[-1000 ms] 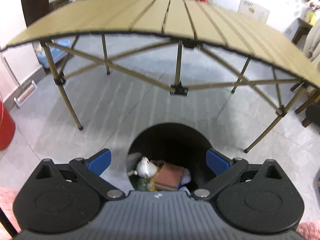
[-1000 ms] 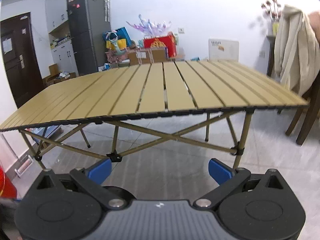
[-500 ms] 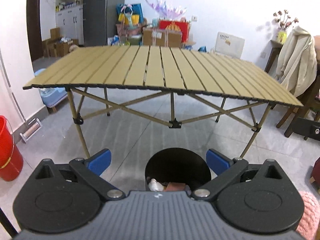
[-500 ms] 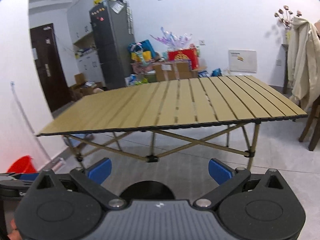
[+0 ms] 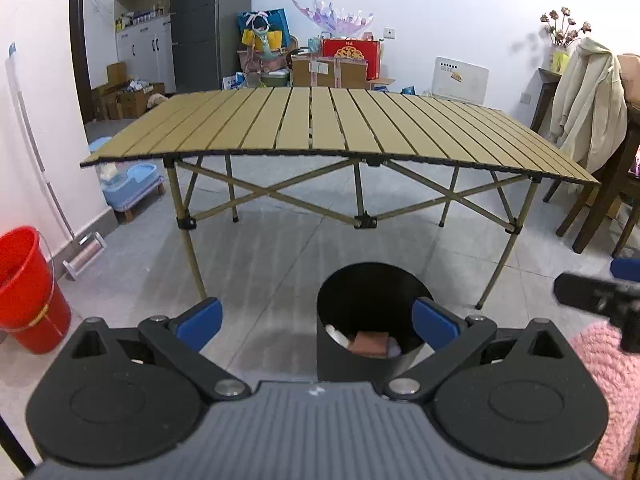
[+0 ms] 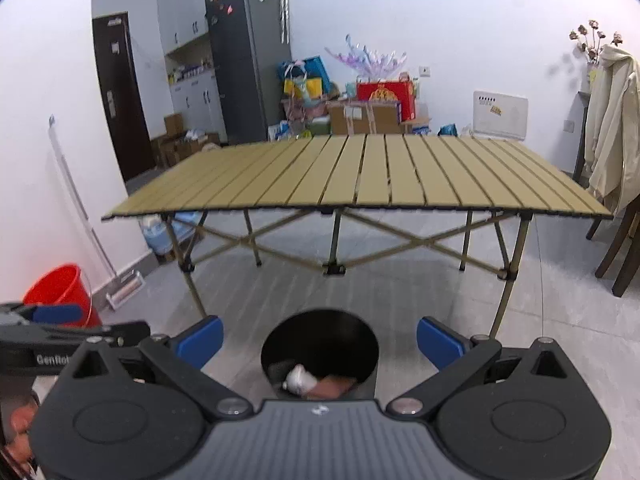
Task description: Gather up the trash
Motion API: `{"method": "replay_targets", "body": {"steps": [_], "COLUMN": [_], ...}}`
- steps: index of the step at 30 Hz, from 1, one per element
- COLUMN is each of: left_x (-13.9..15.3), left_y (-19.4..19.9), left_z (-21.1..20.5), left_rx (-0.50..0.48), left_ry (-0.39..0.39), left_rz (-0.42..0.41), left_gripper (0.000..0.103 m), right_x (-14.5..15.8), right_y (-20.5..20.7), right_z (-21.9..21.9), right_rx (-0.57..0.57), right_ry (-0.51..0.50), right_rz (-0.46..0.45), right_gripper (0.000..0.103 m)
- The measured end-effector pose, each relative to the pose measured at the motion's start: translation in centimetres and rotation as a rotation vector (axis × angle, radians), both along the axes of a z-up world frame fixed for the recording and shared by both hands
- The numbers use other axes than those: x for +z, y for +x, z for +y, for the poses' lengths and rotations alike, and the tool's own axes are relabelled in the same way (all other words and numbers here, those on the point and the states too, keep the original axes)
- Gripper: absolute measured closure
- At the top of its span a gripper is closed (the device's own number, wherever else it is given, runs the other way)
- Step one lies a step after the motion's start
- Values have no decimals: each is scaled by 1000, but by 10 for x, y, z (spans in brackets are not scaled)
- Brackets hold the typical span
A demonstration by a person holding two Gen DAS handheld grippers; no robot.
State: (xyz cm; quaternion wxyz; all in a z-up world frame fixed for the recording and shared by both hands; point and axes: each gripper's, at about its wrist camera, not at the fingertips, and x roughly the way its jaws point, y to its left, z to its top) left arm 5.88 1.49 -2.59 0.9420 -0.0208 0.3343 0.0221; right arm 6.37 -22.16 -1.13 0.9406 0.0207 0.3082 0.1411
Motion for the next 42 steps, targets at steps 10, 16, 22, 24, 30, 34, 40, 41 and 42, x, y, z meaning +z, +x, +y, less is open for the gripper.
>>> {"method": "replay_targets", "body": {"steps": [10, 16, 22, 24, 30, 34, 40, 41, 42], "left_x": [-6, -4, -4, -3, -3, -3, -3, -3, -3], "left_y": [-16, -18, -18, -18, -19, -19, -19, -19, -19], "left_z": [-2, -4, -5, -5, -6, -6, -7, -7, -8], "left_rx": [-7, -10, -11, -12, -13, -13, -14, -14, -13], "left_ry": [22, 34, 34, 35, 37, 36, 37, 37, 38], "left_rz": [11, 4, 3, 1, -1, -1, 0, -1, -1], "left_gripper": [0, 0, 0, 0, 0, 0, 0, 0, 0], "right_x": [-12, -12, -11, -11, -12, -12, -12, -12, -12], "right_y": [-16, -12, -12, -12, -13, -13, -14, -13, -13], "right_z": [11, 10, 8, 8, 8, 8, 8, 9, 9], "right_rx": [6, 1, -16, -16, -17, -17, -16, -16, -17], "right_ry": [-2, -10, -9, -9, -11, -12, -12, -13, -12], "right_rz": [27, 30, 33, 34, 34, 33, 35, 34, 33], "right_gripper": [0, 0, 0, 0, 0, 0, 0, 0, 0]}}
